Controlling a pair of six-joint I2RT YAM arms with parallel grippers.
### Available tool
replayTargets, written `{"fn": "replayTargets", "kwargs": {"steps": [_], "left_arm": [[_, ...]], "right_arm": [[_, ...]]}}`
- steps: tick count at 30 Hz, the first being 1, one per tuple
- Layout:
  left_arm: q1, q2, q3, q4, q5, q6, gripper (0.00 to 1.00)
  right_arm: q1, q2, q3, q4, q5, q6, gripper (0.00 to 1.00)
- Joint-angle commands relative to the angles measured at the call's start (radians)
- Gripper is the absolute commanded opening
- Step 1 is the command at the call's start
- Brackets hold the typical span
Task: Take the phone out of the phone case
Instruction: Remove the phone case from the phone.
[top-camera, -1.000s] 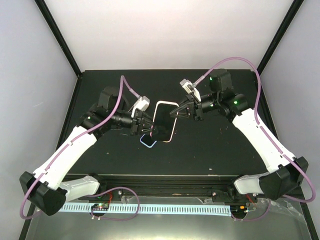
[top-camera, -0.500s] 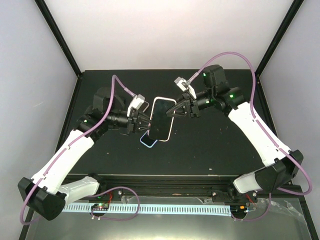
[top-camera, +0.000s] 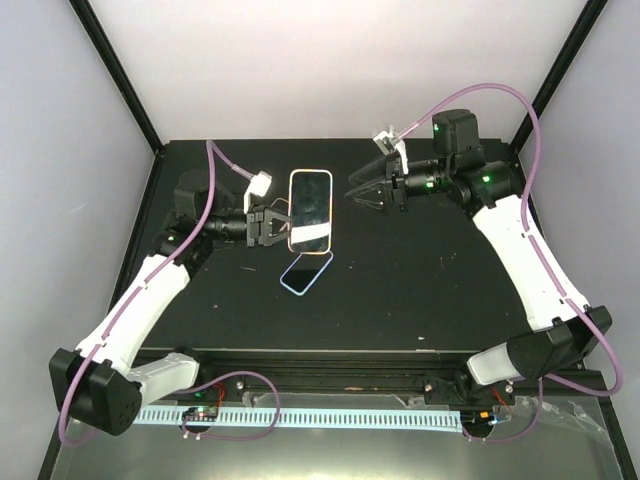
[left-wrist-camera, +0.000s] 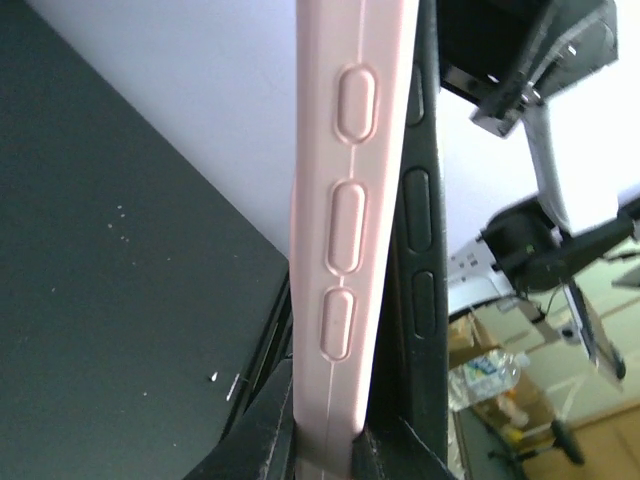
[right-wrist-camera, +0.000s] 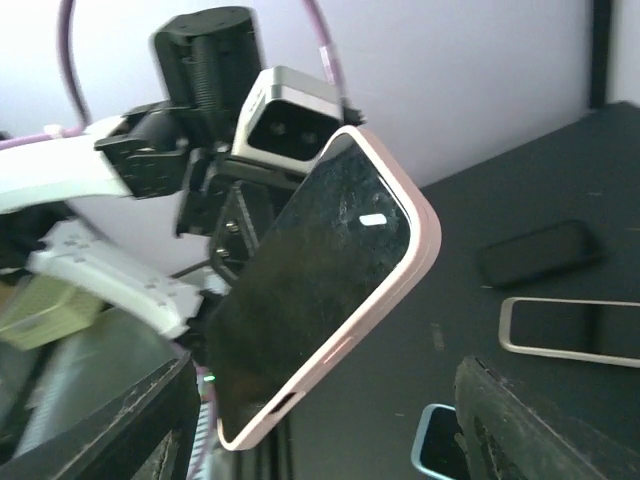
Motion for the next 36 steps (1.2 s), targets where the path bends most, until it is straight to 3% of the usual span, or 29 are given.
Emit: {"fn": "replayTargets", "kwargs": {"steps": [1,8,11,18,24,30,36], "left_arm": [[0.023,0.019,-0.015,0.19,-0.052,-0.206,0.02],[0.037,0.083,-0.021,0.298,-0.146,-0.408,0.02],[0.041,0.088,0.052,0.096,-0.271,-0.396,0.02],[0.054,0.051,0.04,0.009,-0.377,-0.49,0.02],[0.068,0.068,-0.104,0.162,-0.303,-0.673,0.02],[0.08,0.091,-0.071,0.118,-0.291,-0.653,0.02],[0.08,0.097,-0.096,0.153,-0.272,-0.733,0.02]], "right_arm": [[0.0,-0.065,-0.008,0.045,0.267,-0.068,0.72],[0.0,-0.202,-0.188,0.15,0.564,-0.168,0.78],[0.0,-0.258,-0.267,0.166,0.626,-0.195,0.8],[0.001,-0.294,-0.33,0.177,0.702,-0.238,0.79],[0.081,-0.311,-0.348,0.246,0.805,-0.243,0.77],[0.229,-0.289,-0.342,0.28,0.978,-0.275,0.74],[0.338,-0.224,-0.31,0.289,1.039,-0.307,0.7]]}}
